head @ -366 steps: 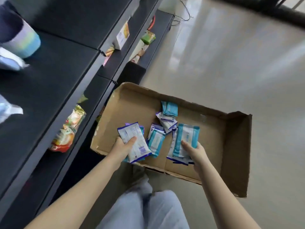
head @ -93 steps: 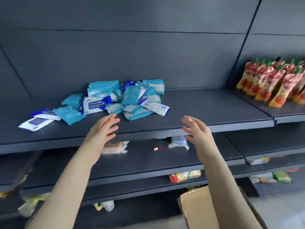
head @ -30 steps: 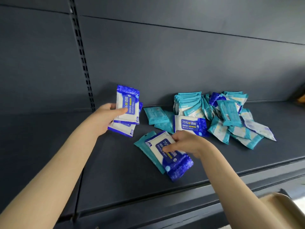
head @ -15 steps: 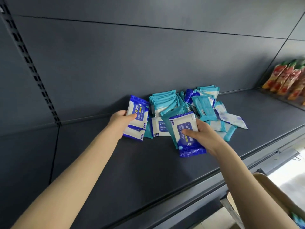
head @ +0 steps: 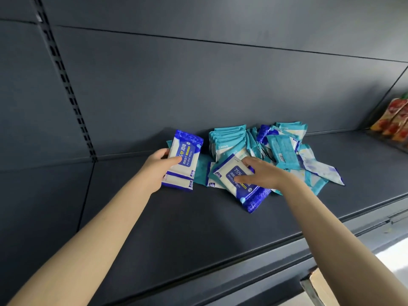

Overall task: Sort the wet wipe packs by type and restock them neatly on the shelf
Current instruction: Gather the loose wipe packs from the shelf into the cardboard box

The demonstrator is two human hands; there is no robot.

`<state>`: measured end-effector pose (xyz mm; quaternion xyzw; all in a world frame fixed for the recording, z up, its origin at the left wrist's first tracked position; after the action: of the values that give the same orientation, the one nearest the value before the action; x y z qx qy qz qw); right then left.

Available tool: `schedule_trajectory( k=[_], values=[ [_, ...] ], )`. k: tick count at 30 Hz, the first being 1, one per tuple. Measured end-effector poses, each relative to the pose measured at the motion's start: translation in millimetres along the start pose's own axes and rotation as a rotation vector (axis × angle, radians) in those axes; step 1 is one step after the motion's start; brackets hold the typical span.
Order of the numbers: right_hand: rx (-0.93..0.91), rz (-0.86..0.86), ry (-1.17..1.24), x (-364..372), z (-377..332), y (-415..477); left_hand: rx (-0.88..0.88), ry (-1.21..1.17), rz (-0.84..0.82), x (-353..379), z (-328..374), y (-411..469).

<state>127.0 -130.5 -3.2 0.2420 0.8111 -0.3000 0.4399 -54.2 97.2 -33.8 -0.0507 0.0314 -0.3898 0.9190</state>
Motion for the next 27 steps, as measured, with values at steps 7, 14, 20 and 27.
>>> schedule_trajectory(
  k=[7,14,20,27],
  values=[
    [-0.023,-0.010,0.096,12,-20,-15,0.008,-0.103,0.094,-26,-1,-23],
    [0.066,0.058,0.504,29,-5,-55,0.016,-0.147,0.012,-20,16,-66],
    [0.153,0.304,0.985,-2,46,-114,0.041,-0.129,-0.053,49,41,-94],
    [0.277,0.531,1.068,-41,175,-240,0.110,-0.102,-0.269,217,38,-145]
  ],
)
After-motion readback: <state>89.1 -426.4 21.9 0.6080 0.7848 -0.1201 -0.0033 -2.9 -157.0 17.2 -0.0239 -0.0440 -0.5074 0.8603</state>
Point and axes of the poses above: each hand's wrist, its own y-axis towards the middle knuckle, its own x-axis out of the palm, z = x × y, the point moved 2 cm from there along y, towards the middle knuckle, and after that the axes turned 8 degrees about x, right-handed, at the moved point
